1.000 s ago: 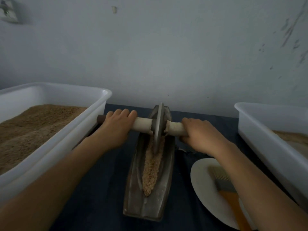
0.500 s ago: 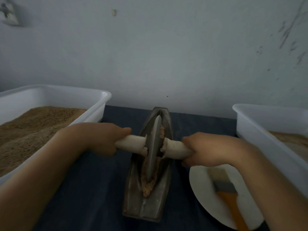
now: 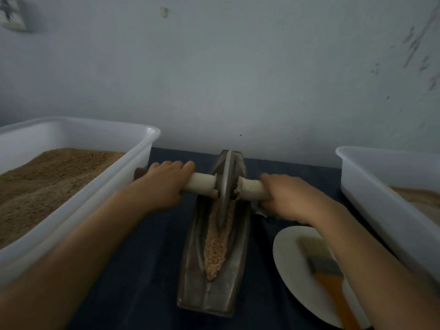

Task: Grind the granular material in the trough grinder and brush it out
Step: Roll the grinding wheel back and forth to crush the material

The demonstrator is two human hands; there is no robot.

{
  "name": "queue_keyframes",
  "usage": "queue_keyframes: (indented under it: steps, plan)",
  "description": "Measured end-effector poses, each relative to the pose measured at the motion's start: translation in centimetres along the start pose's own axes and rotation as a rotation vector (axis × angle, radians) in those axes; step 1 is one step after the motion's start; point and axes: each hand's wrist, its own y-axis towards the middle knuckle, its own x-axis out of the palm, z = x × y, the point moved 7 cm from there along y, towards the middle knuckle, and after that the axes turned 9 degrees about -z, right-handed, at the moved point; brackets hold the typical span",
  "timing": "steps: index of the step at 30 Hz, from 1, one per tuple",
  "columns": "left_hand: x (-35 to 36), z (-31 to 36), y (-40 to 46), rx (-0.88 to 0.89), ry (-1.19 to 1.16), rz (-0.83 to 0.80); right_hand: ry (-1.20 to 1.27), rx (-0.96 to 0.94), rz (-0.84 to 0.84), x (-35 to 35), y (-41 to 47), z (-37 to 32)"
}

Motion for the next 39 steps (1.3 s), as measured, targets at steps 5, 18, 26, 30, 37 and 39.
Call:
queue_keyframes:
  steps: [5,18,26,30,37,39]
  plan:
    - [0.0,0.2,0.6,-0.034,0.023,0.291,-0.181,0.046,0.3,-0.2,0.8,0.5]
    - [0.0,0.9,-3.4,0.143,-0.082,-0.428,0.062,-0.057,-0.297,0.3,-3.4,-1.8]
    - [0.2,0.7,-2.9,0.106,-0.122,-0.428,0.086,-0.058,-0.313,0.4,-2.6,-1.4]
    - [0.2,0.0,-0.3,0.031,-0.03,-0.097,0.021,-0.013,-0.076,0.1,-0.4,-0.2]
    - [0.1,0.0,0.5,-0.018,-0.006,0.348,-0.19,0.056,0.362,-0.2,1.1,0.6]
    - [0.0,0.1,0.5,-0.004,0.011,0.325,-0.175,0.034,0.337,0.0,1.0,0.5]
